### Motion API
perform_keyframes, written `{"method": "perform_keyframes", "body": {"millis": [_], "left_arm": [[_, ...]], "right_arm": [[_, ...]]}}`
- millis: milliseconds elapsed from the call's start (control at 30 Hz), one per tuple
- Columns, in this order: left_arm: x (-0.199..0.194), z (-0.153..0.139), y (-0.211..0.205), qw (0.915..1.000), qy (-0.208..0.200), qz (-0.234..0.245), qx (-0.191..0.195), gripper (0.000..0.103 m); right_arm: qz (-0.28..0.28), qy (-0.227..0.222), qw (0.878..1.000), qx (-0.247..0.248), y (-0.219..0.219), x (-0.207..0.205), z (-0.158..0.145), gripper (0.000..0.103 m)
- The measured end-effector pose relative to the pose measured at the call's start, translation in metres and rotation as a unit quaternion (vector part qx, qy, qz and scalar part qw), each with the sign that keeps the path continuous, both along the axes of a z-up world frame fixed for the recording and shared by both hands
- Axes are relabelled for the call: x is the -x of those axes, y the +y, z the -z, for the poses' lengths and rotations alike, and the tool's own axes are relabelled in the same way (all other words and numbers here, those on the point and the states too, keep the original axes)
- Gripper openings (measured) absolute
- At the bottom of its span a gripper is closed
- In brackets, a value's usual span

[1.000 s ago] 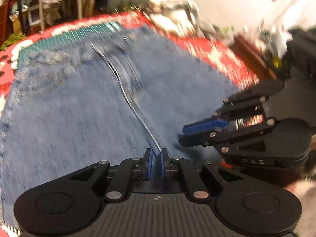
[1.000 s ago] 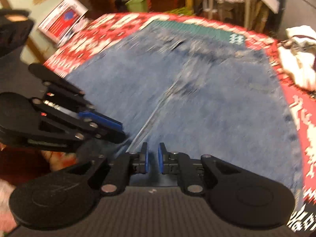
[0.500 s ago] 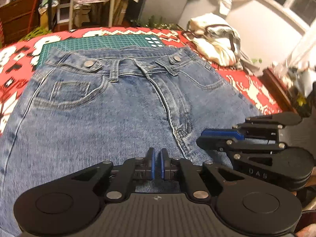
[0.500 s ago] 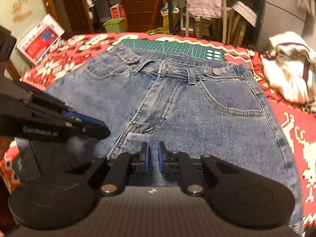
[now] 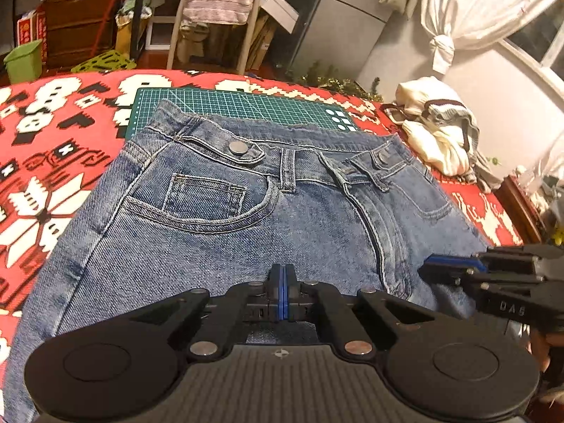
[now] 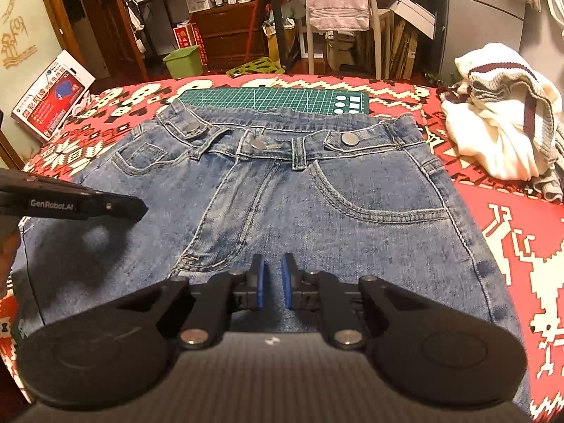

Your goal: Fold clothes

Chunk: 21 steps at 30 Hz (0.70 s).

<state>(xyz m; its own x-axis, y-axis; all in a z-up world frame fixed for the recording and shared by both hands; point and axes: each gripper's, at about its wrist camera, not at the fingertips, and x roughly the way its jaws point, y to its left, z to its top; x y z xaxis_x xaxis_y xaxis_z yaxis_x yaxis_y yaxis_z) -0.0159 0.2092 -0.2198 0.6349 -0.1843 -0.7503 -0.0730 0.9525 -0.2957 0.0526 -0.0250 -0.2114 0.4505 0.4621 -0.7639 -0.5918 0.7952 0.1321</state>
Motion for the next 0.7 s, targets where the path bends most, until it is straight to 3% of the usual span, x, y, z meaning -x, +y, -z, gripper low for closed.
{"method": "perform_keyframes", "body": {"millis": [133, 433, 700], "left_arm": [[0.0, -0.005, 0.002, 0.9999, -0.007, -0.001, 0.011, 0.004], [-0.048, -0.001, -0.018, 0.9992, -0.01, 0.039, -0.008, 0.004], [-0.072, 0.003, -0.017, 0.9994, -0.014, 0.033, -0.002, 0.004]], "right_arm": [[0.024, 0.002, 1.0, -0.01, -0.004, -0.014, -0.003, 0.013], [0.003, -0.012, 1.0, 0.003, 0.027, -0.052, 0.002, 0.013], [0.009, -0.014, 1.0, 0.006, 0.043, -0.072, 0.004, 0.013]]}}
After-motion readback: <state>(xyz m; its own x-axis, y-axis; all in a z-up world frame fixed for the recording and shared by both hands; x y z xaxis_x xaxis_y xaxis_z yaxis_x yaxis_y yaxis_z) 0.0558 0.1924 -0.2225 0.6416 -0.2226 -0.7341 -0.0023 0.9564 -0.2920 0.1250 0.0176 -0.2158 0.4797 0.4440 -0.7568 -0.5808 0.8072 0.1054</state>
